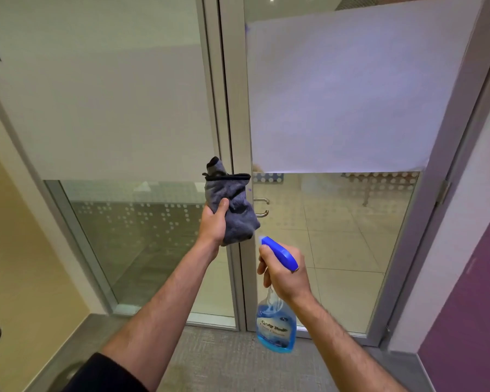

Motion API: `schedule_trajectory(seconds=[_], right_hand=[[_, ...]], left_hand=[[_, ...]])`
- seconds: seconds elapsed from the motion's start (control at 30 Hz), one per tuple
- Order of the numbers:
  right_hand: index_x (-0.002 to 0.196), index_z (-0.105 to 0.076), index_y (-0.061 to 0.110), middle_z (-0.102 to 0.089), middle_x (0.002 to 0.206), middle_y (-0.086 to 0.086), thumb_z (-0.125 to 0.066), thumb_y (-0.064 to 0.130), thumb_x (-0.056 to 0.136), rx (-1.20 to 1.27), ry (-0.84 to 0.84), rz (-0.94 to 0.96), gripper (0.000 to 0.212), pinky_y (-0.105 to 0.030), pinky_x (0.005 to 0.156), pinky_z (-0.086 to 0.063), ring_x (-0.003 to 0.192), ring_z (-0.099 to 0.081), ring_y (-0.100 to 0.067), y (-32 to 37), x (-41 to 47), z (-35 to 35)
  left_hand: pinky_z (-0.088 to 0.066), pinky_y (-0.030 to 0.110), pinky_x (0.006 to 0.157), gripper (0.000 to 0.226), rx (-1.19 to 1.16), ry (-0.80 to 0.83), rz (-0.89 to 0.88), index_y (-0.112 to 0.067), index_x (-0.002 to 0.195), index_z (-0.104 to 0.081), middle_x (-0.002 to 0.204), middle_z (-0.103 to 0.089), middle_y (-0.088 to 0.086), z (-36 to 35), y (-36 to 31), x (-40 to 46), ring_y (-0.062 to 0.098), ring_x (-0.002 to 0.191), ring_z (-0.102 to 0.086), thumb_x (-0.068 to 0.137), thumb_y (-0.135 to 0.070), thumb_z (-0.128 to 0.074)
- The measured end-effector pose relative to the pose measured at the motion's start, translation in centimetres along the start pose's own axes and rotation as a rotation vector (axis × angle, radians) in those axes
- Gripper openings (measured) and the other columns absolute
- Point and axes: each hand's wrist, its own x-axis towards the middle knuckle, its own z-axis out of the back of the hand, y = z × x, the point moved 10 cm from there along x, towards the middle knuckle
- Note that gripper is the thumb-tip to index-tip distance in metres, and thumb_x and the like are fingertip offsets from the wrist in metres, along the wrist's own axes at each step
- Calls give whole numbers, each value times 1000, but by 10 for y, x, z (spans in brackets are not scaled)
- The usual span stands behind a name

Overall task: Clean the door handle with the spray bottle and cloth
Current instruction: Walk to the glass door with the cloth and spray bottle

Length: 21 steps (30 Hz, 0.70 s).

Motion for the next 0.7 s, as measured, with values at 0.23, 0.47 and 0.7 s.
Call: schedule_trajectory(seconds=[0.23, 0.47, 0.7], right_hand=[[66, -62, 1, -63, 57, -16, -60, 34, 86, -37, -22, 103, 39, -29, 40, -42, 40, -53, -26, 33, 21, 2], [66, -60, -1, -63, 61, -25, -59, 40, 85, -100, 59, -45, 46, -27, 40, -43, 40, -54, -23, -2, 6, -14], [67, -64, 2, -65, 62, -23, -61, 32, 92, -129, -39, -47, 39, -26, 39, -45, 41, -56, -20, -7, 9, 11]], left_hand=[[-58, 19, 62, 12, 6, -6, 0, -25, 103, -67, 90, -79, -16, -1, 5, -1, 6, 86, -76, 95, -34, -64], [-60, 23, 66, 14, 1, 1, 7, -25, 107, -68, 94, -79, -10, 0, 2, 0, 8, 90, -76, 98, -34, -63], [-60, 22, 68, 25, -5, 9, 7, -15, 119, -68, 105, -78, -4, 5, 4, 1, 11, 94, -76, 100, -30, -61]])
